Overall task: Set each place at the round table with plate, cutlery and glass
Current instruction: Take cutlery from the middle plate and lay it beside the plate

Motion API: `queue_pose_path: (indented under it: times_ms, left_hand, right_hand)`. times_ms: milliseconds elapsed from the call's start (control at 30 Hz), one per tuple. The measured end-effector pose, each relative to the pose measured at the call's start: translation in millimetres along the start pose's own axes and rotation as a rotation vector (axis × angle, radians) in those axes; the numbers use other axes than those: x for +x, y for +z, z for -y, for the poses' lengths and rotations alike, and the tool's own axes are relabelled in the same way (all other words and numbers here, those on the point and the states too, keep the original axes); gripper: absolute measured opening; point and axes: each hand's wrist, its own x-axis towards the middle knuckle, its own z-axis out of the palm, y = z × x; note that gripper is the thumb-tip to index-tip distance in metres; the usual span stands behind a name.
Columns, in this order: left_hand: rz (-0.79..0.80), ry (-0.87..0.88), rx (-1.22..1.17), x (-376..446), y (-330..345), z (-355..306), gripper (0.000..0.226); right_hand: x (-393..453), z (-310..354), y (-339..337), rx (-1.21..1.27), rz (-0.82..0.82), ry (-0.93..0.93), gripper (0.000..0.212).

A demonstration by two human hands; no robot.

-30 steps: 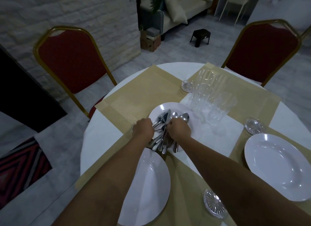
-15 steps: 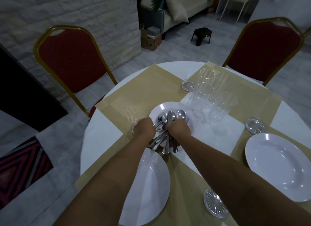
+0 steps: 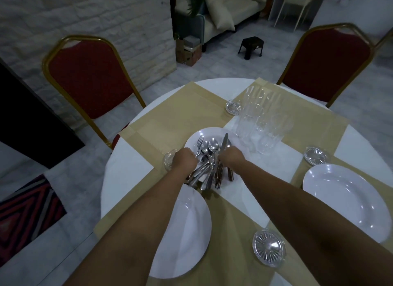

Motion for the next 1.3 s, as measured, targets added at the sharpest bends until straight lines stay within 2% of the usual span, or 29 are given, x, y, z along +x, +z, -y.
queue_pose_path:
  times_ms: [100, 233, 367, 500, 633, 800, 867, 1033, 1200, 1300]
  left_hand:
    - [0.032, -0.021, -0.047, -6.9, 10.2, -8.4, 0.012]
    - [0.071, -0.052, -0.090, -9.6, 24.4, -21.5, 0.016]
    - [0.073, -0.082, -0.073, -9.9, 34.4, -33.1, 0.026]
    - [0.011, -0.075, 0.003, -10.0, 40.5, -40.5, 0.017]
    - [-0.035, -0.080, 0.076, -9.5, 43.4, -44.7, 0.017]
    - [-0.043, -0.051, 0.181, -6.6, 42.7, -47.2, 0.020]
    - [-0.040, -0.059, 0.207, -5.7, 40.9, -46.6, 0.019]
    - [-0.031, -0.073, 0.214, -1.0, 38.0, -45.7, 0.020]
    - [-0.040, -0.092, 0.198, 0.0, 40.2, -47.3, 0.021]
    - [-0.053, -0.097, 0.177, 0.6, 38.9, -46.4, 0.021]
  right_hand:
    - [-8.7, -8.9, -14.5, 0.008, 0.032, 0.022, 0.011]
    - [-9.2, -27.7, -29.4, 0.053, 0.025, 0.079, 0.030]
    - [-14.3, -45.2, -38.2, 0.252, 0.018, 0.169, 0.027]
    - [-13.5, -56.5, -38.0, 0.390, -0.021, 0.189, 0.023]
    - [-17.3, -59.5, -41.8, 0.350, -0.002, 0.177, 0.026]
    - [-19.0, -63.8, -43.5, 0.278, -0.008, 0.146, 0.015]
    - [-19.2, -68.2, -43.4, 0.300, -0.023, 0.135, 0.020]
    - [-18.6, -78.2, -42.5, 0.339, -0.045, 0.127, 0.025]
    - [-19.1, -83.2, -43.2, 0.376, -0.065, 0.125, 0.021]
    - [-21.0, -83.5, -44.5, 0.347, -0.081, 0.147, 0.012]
